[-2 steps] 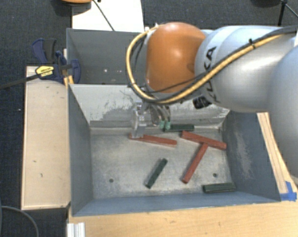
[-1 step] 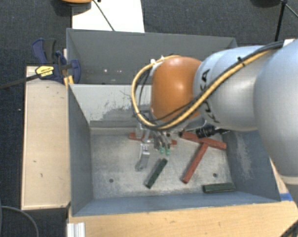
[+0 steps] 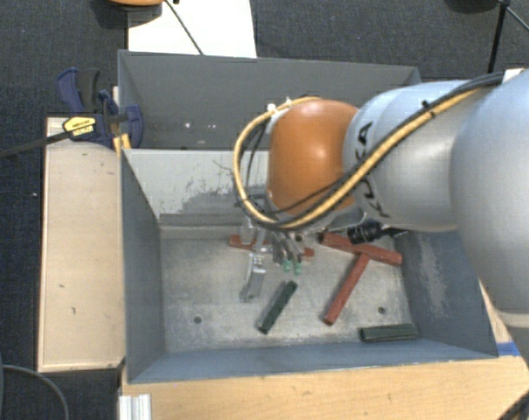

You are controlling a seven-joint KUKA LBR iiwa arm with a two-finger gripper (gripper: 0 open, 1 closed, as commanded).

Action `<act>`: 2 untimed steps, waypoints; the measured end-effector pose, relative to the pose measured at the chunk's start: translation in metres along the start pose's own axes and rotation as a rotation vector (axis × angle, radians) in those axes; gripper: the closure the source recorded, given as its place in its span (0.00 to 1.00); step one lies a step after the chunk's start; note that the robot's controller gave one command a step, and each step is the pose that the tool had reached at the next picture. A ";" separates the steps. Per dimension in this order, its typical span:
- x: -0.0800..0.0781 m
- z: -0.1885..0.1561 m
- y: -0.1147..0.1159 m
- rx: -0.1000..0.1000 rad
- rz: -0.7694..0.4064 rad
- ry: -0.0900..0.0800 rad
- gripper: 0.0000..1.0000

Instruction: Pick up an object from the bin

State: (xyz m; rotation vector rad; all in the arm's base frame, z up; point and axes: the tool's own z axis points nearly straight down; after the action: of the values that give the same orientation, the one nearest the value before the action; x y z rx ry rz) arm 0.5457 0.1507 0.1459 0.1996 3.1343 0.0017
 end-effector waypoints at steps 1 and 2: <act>0.004 0.027 -0.036 -0.002 -0.074 -0.004 0.00; -0.027 0.064 -0.045 0.005 -0.109 -0.003 0.00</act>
Offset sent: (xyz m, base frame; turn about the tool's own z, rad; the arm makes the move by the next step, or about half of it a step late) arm 0.0303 -0.0313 -0.0759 -0.1252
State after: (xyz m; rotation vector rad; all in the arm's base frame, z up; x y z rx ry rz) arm 0.5668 0.1030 0.0819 0.0284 3.1377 -0.0061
